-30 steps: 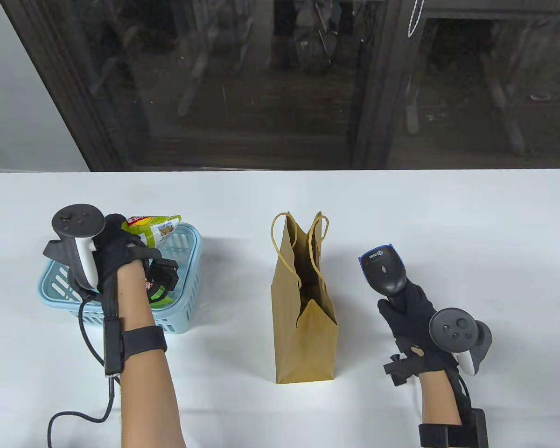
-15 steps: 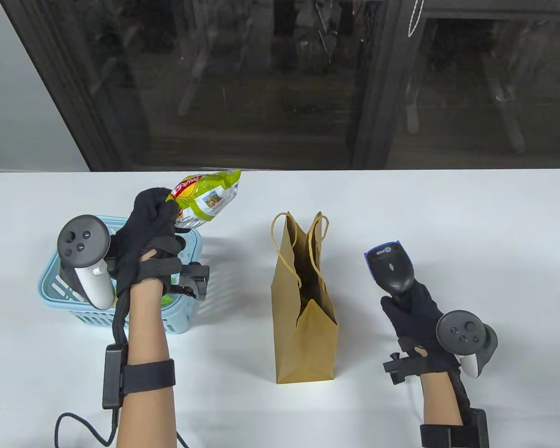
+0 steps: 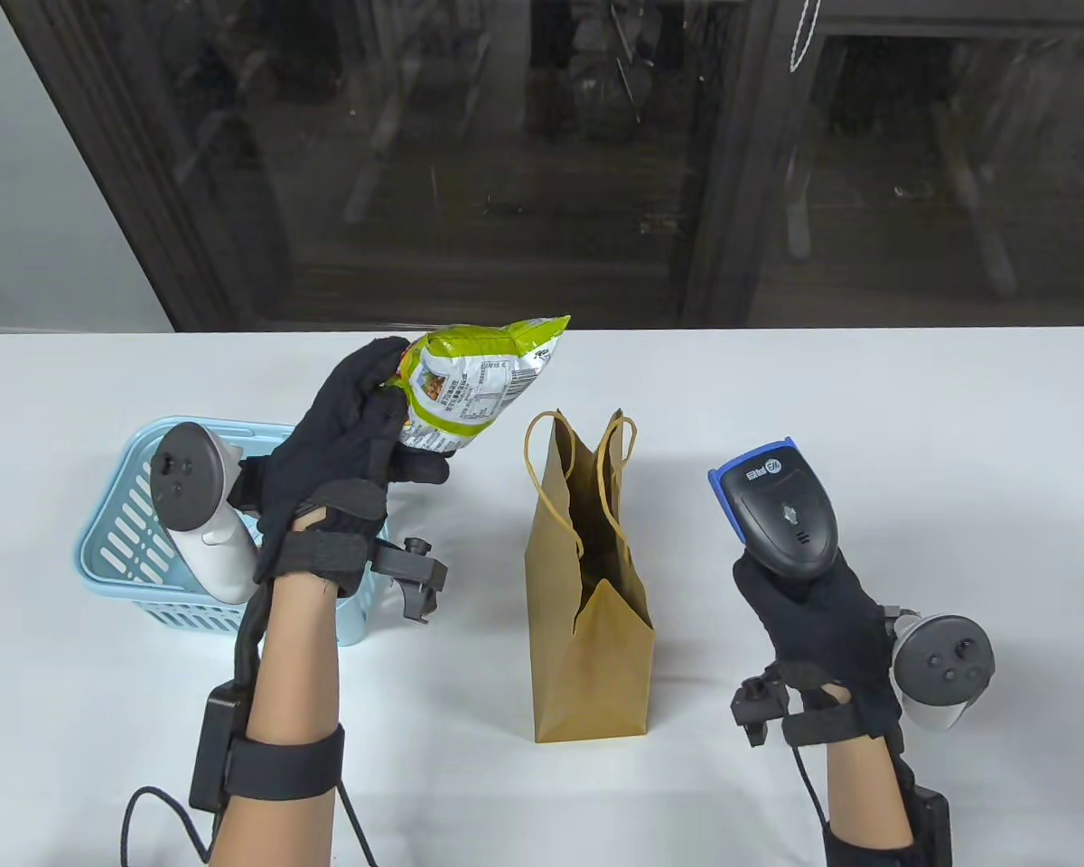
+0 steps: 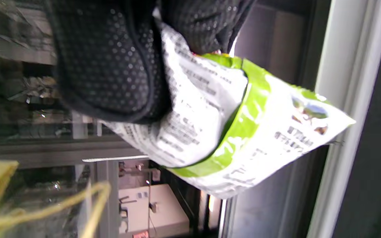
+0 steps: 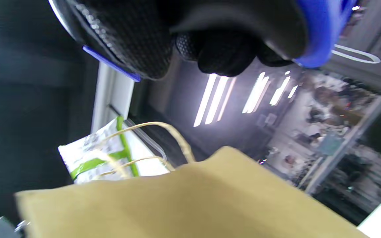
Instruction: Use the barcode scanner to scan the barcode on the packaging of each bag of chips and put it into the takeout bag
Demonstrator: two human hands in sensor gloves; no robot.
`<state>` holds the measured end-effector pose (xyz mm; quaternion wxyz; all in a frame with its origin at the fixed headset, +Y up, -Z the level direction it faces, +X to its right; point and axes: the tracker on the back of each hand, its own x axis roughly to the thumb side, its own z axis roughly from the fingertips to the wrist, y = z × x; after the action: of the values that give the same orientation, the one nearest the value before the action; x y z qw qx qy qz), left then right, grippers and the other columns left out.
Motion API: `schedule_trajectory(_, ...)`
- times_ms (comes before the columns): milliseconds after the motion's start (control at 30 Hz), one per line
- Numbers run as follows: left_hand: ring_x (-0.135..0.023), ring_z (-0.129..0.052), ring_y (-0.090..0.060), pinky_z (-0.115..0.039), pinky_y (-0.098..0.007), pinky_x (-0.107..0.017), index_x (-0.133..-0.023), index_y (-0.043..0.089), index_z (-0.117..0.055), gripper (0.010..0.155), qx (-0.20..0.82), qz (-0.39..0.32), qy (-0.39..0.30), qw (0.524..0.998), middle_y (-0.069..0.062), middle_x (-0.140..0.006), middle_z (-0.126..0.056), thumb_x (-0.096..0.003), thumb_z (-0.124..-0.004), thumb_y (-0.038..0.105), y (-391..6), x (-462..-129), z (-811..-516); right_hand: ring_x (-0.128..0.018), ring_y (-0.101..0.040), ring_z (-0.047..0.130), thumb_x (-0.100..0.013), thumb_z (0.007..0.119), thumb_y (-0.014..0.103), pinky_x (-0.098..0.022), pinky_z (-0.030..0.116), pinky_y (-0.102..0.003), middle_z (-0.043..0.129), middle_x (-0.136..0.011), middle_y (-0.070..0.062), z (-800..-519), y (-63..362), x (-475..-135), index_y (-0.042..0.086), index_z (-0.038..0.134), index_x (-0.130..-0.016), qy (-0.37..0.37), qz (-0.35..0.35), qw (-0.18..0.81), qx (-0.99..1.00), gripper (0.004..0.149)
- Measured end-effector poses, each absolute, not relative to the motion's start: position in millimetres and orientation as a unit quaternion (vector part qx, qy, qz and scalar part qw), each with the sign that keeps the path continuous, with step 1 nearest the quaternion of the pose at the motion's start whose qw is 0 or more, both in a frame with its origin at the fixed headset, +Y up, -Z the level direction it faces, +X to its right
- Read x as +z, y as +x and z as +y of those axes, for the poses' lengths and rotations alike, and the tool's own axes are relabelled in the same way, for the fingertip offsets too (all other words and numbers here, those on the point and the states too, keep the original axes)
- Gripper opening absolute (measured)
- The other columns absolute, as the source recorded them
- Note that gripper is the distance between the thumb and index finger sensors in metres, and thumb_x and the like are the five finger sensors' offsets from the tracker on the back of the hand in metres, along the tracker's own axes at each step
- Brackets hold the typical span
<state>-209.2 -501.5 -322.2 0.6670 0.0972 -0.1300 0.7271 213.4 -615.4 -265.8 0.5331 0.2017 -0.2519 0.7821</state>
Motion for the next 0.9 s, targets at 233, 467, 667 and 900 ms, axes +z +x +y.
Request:
schedule_trajectory(233, -0.051, -0.107, -0.031, -0.103, -0.037, -0.031, -0.097, 0.017, -0.078, 0.043, 0.682, -0.203, 0.102, 0.695, -0.018, -0.079, -0.092, -0.054, -0.075, 0.02, -181.2, -287.3, -477.0, -0.073, -0.016, 0.087, -0.055, 0.086, 0.038, -0.065, 0.076, -0.043, 0.071, -0.095, 0.01, -570.6, 188.9, -236.1, 0.042, 0.055, -0.103, 0.249, -0.27, 0.48, 0.797, 0.057)
schedule_trajectory(467, -0.044, -0.107, -0.031, -0.098, -0.034, -0.024, -0.096, 0.017, -0.078, 0.043, 0.634, -0.23, 0.102, 0.732, -0.017, -0.079, -0.093, -0.0539, -0.077, 0.021, -153.7, -272.1, -471.8, -0.072, -0.016, 0.087, -0.056, 0.086, 0.036, -0.066, 0.075, -0.043, 0.072, -0.093, 0.011, -563.9, 176.2, -221.5, 0.045, 0.055, -0.101, 0.272, -0.282, 0.444, 0.806, 0.056)
schedule_trajectory(667, -0.027, -0.111, -0.023, -0.1, -0.026, -0.011, -0.097, 0.024, -0.075, 0.042, 0.619, -0.214, 0.138, 0.743, -0.018, -0.086, -0.087, -0.0551, -0.075, 0.02, -153.5, -269.9, -472.2, -0.069, -0.017, 0.089, -0.054, 0.087, 0.035, -0.062, 0.076, -0.045, 0.074, -0.091, 0.009, -574.0, 187.1, -228.2, 0.042, 0.057, -0.1, 0.212, -0.32, 0.445, 0.809, 0.055)
schedule_trajectory(900, -0.062, -0.1, -0.035, -0.094, -0.045, -0.044, -0.093, 0.027, -0.081, 0.041, 0.61, -0.153, 0.226, 0.744, -0.017, -0.089, -0.082, -0.0538, -0.078, 0.016, -172.2, -273.1, -475.3, -0.065, -0.02, 0.09, -0.053, 0.088, 0.034, -0.058, 0.078, -0.047, 0.075, -0.089, 0.003, -608.3, 212.5, -253.2, 0.036, 0.059, -0.101, 0.102, -0.353, 0.362, 0.857, 0.055)
